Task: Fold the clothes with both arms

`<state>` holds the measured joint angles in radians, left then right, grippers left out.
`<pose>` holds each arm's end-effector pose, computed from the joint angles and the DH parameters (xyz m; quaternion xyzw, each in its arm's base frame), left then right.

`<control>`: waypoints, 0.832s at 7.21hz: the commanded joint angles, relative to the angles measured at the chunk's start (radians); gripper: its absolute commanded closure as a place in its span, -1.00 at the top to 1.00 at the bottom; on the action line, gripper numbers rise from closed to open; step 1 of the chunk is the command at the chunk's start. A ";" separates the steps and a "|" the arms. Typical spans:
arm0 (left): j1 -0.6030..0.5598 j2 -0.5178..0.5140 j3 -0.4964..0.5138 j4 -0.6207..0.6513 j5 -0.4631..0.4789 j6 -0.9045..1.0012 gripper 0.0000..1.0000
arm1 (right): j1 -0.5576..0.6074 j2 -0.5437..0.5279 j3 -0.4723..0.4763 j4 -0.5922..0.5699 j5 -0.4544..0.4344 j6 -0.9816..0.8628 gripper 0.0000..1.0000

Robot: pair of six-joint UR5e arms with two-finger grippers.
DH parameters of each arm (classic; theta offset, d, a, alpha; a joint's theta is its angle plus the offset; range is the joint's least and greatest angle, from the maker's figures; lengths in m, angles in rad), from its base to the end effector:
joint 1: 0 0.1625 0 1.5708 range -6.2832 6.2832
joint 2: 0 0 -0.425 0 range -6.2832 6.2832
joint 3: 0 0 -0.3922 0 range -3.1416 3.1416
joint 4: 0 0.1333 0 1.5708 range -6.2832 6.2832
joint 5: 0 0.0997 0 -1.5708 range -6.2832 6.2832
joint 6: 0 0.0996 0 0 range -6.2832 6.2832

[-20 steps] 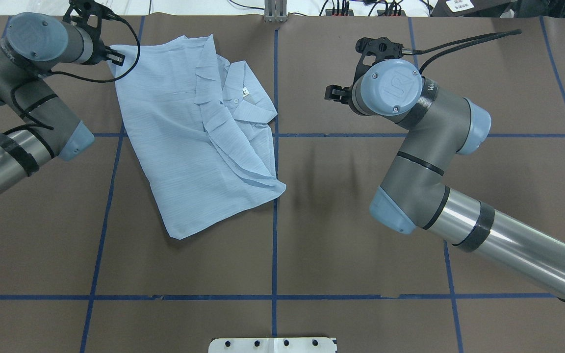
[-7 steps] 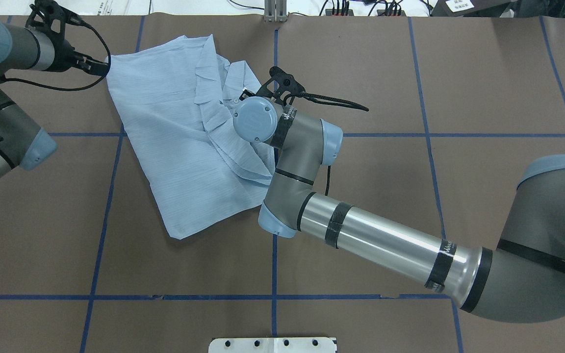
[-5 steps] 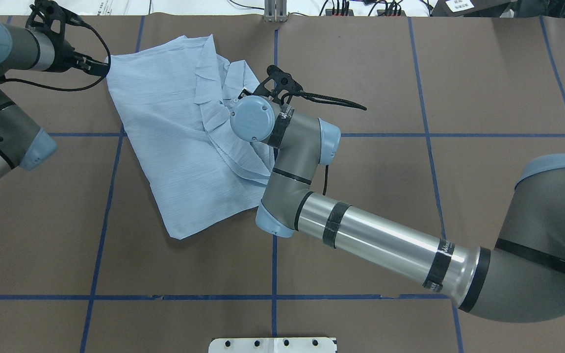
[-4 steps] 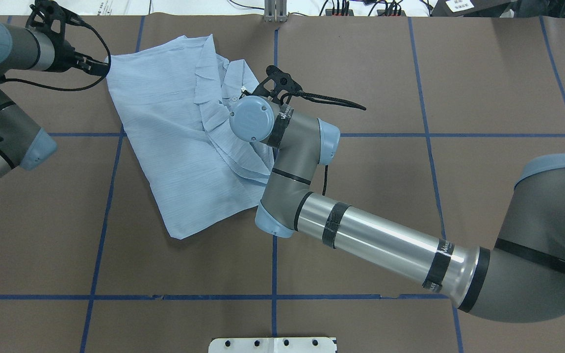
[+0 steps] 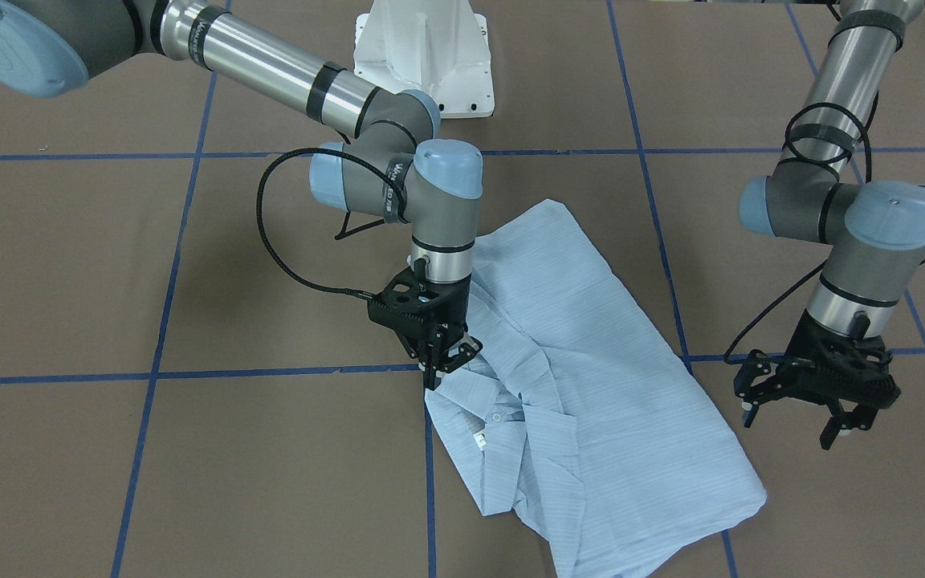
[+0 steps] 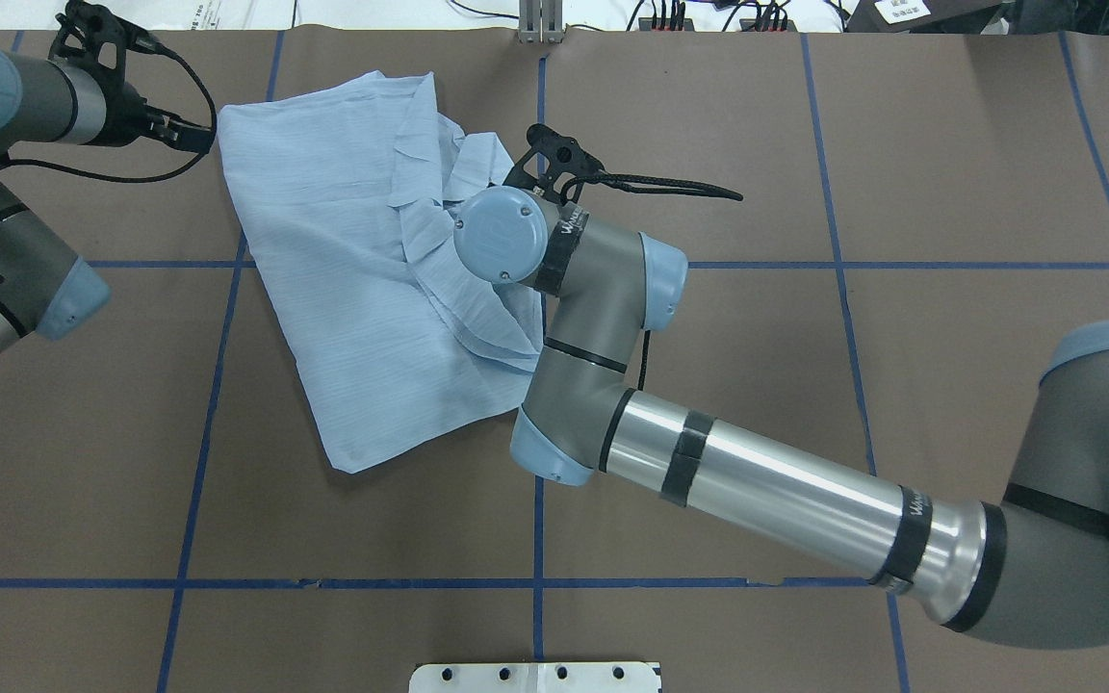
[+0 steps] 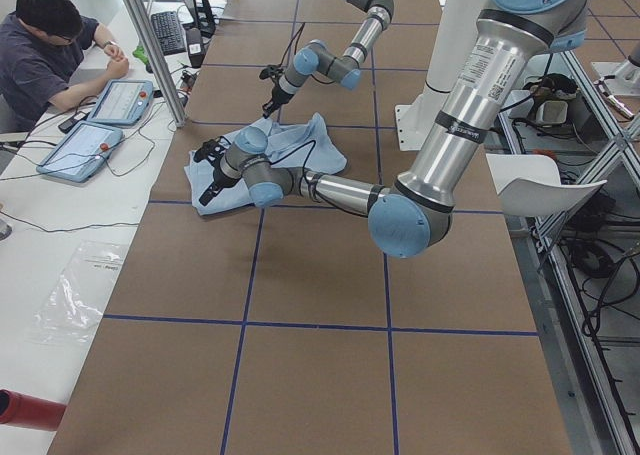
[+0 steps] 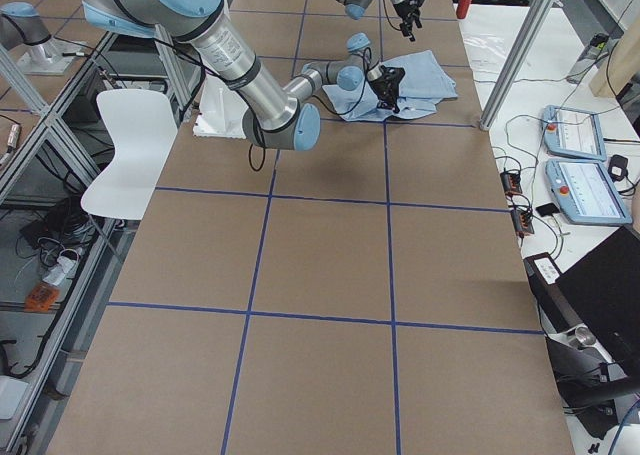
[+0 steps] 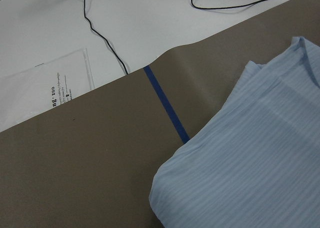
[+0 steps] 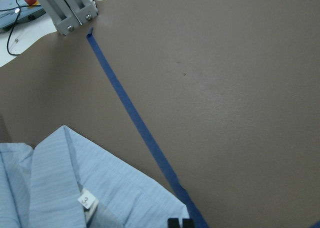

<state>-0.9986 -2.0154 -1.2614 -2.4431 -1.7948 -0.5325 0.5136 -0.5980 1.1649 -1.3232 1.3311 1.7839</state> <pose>0.2892 -0.6544 0.4609 0.3570 0.3350 0.0712 0.8690 -0.6379 -0.5400 0.1850 0.1674 -0.3724 0.3683 0.8353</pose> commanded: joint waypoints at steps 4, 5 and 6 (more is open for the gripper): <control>0.005 0.009 -0.010 -0.005 -0.002 -0.015 1.00 | -0.128 -0.506 0.622 -0.195 -0.131 -0.015 -1.00; 0.005 0.009 -0.010 -0.005 -0.002 -0.015 1.00 | -0.129 -0.514 0.624 -0.195 -0.132 -0.017 -1.00; 0.005 0.009 -0.012 -0.005 -0.002 -0.015 1.00 | -0.126 -0.511 0.622 -0.195 -0.133 -0.056 -1.00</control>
<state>-0.9941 -2.0065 -1.2722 -2.4482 -1.7963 -0.5476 0.3893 -1.0941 1.7746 -1.5179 1.2025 1.7576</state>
